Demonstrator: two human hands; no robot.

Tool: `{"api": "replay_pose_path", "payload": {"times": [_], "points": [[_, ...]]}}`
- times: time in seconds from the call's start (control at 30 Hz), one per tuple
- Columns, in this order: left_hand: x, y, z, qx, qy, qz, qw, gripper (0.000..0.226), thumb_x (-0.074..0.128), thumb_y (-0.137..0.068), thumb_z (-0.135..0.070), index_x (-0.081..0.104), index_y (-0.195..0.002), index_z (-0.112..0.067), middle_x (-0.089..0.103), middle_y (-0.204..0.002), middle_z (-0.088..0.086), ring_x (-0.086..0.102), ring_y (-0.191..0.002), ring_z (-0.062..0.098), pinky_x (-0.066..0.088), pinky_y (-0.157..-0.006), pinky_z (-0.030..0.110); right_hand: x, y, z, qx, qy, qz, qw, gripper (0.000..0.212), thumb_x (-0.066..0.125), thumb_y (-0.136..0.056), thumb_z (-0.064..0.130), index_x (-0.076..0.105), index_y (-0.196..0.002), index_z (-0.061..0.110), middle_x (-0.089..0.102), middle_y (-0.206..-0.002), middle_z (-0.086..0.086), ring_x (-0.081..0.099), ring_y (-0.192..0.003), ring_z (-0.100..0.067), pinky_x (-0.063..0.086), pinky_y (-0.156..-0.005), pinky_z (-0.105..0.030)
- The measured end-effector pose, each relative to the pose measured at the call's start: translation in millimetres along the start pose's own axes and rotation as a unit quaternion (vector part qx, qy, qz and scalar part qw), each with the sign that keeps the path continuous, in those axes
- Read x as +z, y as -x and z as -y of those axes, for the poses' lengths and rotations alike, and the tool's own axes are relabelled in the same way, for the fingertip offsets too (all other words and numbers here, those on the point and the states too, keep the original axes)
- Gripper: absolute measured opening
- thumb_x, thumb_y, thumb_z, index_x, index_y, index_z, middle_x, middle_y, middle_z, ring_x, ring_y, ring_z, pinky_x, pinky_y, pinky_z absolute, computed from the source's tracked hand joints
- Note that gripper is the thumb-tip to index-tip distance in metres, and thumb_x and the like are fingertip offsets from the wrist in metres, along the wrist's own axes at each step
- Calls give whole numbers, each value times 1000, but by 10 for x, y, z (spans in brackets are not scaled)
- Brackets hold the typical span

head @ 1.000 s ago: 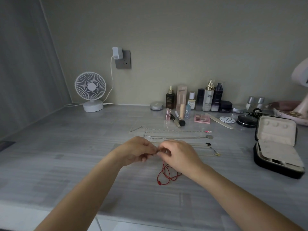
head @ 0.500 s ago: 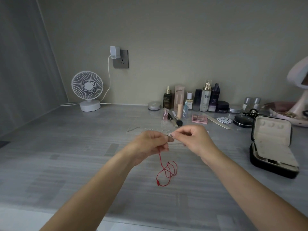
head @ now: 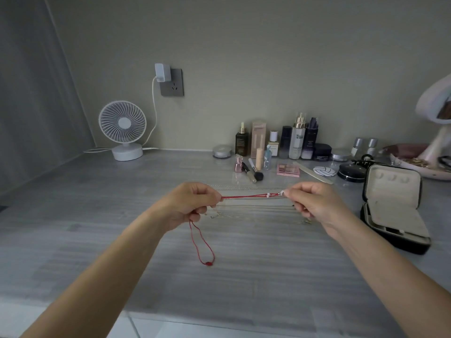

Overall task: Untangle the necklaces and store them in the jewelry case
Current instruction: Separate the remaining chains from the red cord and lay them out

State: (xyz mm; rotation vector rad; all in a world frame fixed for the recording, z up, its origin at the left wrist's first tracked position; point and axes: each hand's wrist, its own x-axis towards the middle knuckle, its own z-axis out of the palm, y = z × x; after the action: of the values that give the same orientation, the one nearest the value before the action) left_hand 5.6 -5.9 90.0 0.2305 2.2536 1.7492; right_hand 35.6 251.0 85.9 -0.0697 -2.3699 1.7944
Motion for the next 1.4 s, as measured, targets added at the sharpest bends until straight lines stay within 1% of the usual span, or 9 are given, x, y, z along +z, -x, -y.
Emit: {"api": "replay_pose_path", "payload": {"times": [0.37, 0.53, 0.67, 0.87, 1.0, 1.13, 1.23, 1.3, 1.4], "points": [[-243, 13, -64, 42, -133, -49, 989, 16, 71, -77, -5, 65, -69, -18, 55, -49, -14, 41, -44, 0, 27, -47, 17, -247, 3, -81, 21, -4, -9, 1000, 12, 63, -82, 12, 68, -73, 5, 46, -53, -3, 38, -44, -9, 26, -35, -15], [-284, 34, 73, 63, -212, -85, 971, 12, 72, -76, -4, 66, -71, -13, 55, -46, -13, 37, -34, 2, 26, -34, 13, -308, 38, -137, 42, 23, -18, 999, 13, 63, -82, 10, 66, -71, 4, 44, -53, -2, 37, -43, -9, 24, -36, -16], [-337, 49, 232, 55, -255, -91, 961, 14, 73, -74, -2, 65, -69, -13, 57, -63, -5, 40, -36, 1, 27, -34, 13, -340, 71, -204, 62, 106, -3, 992, 14, 62, -82, 11, 64, -69, 4, 41, -50, -5, 33, -46, -13, 24, -43, -22], [-245, 19, 487, 62, -276, -67, 957, 25, 70, -75, 1, 63, -64, -20, 56, -65, -4, 46, -43, -2, 34, -43, 9, -374, 108, -347, 60, 261, 10, 963, 24, 69, -77, 18, 59, -58, 8, 39, -47, 2, 34, -49, -12, 24, -48, -25], [-140, 2, 561, 75, -289, -45, 953, 23, 70, -76, -3, 63, -67, -23, 57, -66, -7, 49, -48, -2, 38, -49, 7, -471, 91, -405, 98, 288, 12, 952, 29, 71, -75, 17, 56, -50, 11, 40, -41, 4, 35, -47, -14, 25, -45, -23], [-128, -14, 558, 48, -339, -21, 939, 16, 73, -76, -13, 62, -76, -26, 58, -75, -11, 54, -62, -3, 39, -55, 5, -526, 71, -455, 126, 396, 54, 908, 29, 73, -74, 28, 58, -52, 16, 49, -48, 4, 44, -49, -11, 30, -44, -22], [-106, -4, 476, 27, -380, -17, 924, 16, 74, -76, -21, 64, -87, -25, 56, -85, -11, 54, -84, 8, 41, -63, 12, -474, 51, -397, 85, 470, 20, 878, 32, 74, -70, 40, 58, -53, 19, 55, -58, 5, 51, -57, -11, 33, -48, -24], [-18, -6, 404, 27, -406, -16, 913, 23, 73, -76, -25, 65, -98, -23, 52, -90, -14, 51, -91, 8, 40, -64, 15, -324, 58, -327, 31, 455, 20, 890, 29, 74, -70, 42, 60, -56, 21, 60, -62, 7, 56, -62, -12, 37, -53, -24], [171, -65, 334, 39, -405, 7, 914, 26, 72, -77, -28, 64, -101, -24, 52, -100, -11, 51, -98, 9, 43, -71, 18, 62, 101, -238, -45, 405, 98, 908, 17, 73, -72, 40, 66, -73, 24, 62, -71, 11, 58, -70, -9, 43, -64, -25]]}}
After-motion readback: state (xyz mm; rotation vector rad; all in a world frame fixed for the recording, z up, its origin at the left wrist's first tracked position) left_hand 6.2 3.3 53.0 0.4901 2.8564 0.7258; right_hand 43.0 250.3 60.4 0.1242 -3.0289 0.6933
